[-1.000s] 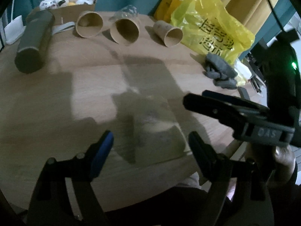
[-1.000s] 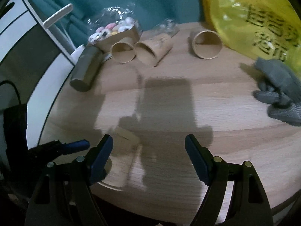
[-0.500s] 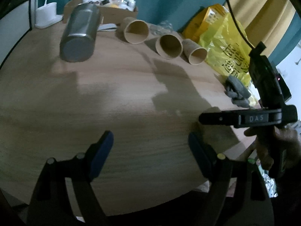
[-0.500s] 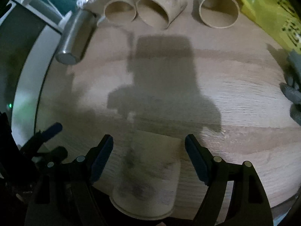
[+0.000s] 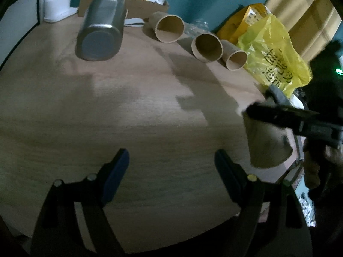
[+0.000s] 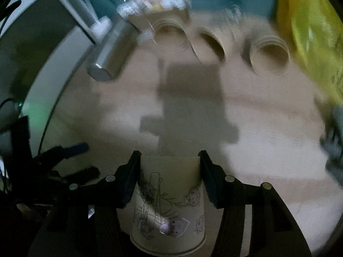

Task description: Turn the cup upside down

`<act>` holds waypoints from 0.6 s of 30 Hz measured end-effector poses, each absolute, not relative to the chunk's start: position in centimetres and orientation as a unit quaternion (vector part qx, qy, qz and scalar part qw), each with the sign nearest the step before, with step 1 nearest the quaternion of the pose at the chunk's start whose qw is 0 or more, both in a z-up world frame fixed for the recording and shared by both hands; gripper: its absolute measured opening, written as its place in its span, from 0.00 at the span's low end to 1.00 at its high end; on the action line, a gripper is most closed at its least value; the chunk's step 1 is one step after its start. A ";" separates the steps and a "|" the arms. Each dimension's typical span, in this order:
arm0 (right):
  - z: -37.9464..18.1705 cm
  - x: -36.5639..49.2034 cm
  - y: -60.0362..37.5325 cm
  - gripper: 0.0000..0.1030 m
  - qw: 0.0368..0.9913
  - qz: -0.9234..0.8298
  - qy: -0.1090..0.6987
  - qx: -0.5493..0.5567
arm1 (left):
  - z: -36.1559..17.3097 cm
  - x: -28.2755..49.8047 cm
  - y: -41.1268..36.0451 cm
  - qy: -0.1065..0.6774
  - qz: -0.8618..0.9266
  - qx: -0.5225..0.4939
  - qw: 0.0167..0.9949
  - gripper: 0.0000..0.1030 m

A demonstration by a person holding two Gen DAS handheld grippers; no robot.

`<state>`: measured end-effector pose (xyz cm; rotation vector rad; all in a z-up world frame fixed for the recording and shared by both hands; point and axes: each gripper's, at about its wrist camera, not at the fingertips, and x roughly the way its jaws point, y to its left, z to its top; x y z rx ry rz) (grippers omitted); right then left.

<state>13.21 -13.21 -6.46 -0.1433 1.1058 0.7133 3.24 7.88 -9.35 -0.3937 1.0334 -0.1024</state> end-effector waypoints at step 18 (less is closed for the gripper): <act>-8.2 4.0 -16.6 0.56 0.930 0.299 0.196 -0.082 | -9.1 2.3 6.5 0.436 -0.012 -0.160 0.886 0.81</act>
